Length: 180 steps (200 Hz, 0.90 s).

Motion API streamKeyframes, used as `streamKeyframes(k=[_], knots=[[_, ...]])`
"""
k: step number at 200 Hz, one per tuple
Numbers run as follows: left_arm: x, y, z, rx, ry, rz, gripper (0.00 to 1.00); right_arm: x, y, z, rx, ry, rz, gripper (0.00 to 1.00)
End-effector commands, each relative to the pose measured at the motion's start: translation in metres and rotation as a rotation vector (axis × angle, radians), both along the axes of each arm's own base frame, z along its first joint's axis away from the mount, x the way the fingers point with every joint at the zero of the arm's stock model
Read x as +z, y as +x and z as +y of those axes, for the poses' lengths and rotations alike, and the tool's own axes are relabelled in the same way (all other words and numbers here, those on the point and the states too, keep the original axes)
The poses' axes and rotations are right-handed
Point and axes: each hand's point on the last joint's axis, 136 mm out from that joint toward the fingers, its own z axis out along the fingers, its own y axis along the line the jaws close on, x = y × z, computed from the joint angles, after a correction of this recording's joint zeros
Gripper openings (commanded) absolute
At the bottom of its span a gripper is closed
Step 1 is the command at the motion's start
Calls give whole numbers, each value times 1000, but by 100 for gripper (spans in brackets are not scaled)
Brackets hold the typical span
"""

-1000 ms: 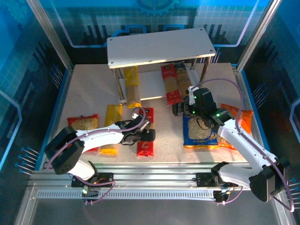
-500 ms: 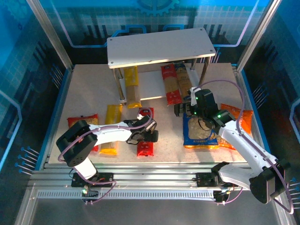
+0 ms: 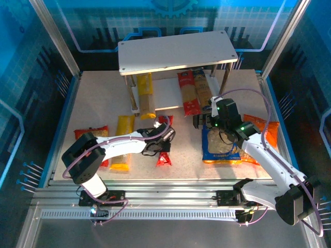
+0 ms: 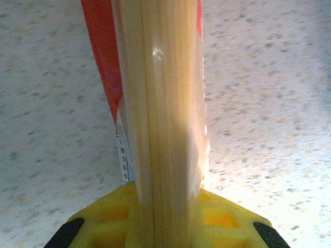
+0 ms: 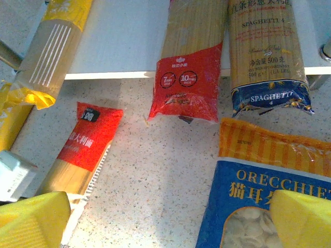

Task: Place and organize the pasta boxes and bags onto the shelf

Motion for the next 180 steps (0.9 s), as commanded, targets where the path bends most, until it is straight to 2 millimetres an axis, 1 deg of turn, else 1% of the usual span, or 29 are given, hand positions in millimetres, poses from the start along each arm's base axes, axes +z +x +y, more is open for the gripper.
streamKeyframes(k=[1,10,40,59,75,115,145,166,180], knots=[[-27,-23,11,-36,68,103,4,7,0,-4,-18,23,-22,100],[-25,-24,11,-39,64,101,0,7,0,-4,-18,23,-24,100],[-20,-26,12,-43,41,98,0,7,1,-4,-17,27,-20,100],[-11,-24,13,-40,28,77,0,9,1,-3,-17,30,-23,100],[5,-22,14,-39,-1,47,0,10,1,-3,-17,30,-24,100],[53,-12,16,-38,-100,-36,0,11,2,-3,-18,31,-26,100],[86,-6,17,-45,-166,-94,0,13,3,-2,-16,37,-26,100],[109,2,16,-45,-216,-148,0,14,3,-1,-13,41,-26,100],[124,11,15,-43,-248,-190,0,15,3,1,-9,44,-27,100]])
